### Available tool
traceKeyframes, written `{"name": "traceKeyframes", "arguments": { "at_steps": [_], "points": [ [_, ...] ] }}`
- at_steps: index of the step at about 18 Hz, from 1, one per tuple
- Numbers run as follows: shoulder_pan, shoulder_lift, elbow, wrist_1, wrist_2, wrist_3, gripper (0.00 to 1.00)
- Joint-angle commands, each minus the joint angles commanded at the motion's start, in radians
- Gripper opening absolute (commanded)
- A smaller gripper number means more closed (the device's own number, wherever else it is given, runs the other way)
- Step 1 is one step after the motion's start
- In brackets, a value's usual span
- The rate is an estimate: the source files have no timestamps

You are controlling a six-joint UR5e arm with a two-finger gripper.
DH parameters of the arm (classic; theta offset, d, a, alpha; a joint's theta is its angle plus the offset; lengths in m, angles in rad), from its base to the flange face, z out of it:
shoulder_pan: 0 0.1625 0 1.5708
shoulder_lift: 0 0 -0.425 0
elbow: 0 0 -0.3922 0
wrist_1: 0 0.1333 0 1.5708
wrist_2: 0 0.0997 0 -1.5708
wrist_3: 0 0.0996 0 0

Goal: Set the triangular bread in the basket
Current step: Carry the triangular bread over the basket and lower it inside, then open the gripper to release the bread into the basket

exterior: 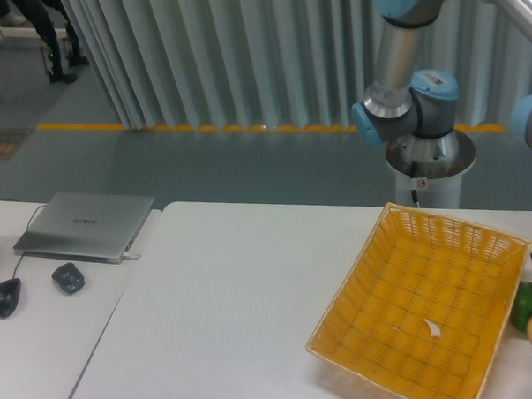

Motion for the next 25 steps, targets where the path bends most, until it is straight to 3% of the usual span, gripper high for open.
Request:
{"name": "traceKeyframes", "arguments": {
  "at_steps": [7,13,15,16,17,18,25],
  "points": [
    [-0.172,0.012,0.0,0.006,0.009,-0.166,0.08],
    [-0.284,-0.037,-0.008,0.031,0.089,-0.224,0.12],
    [-0.29,-0.04,-0.008,0.029,0.094,-0.232,0.23],
    [-0.298,-0.04,-0.008,0.029,0.094,-0.232,0.41],
    [-0.299,-0.041,-0.009,0.032,0.095,-0.227,0.77],
    [-0.301,-0.041,-0.009,0.034,0.1,-0.223,1.0],
    [-0.304,-0.031,-0.023,0.026,0.181,-0.217,1.0]
  ]
}}
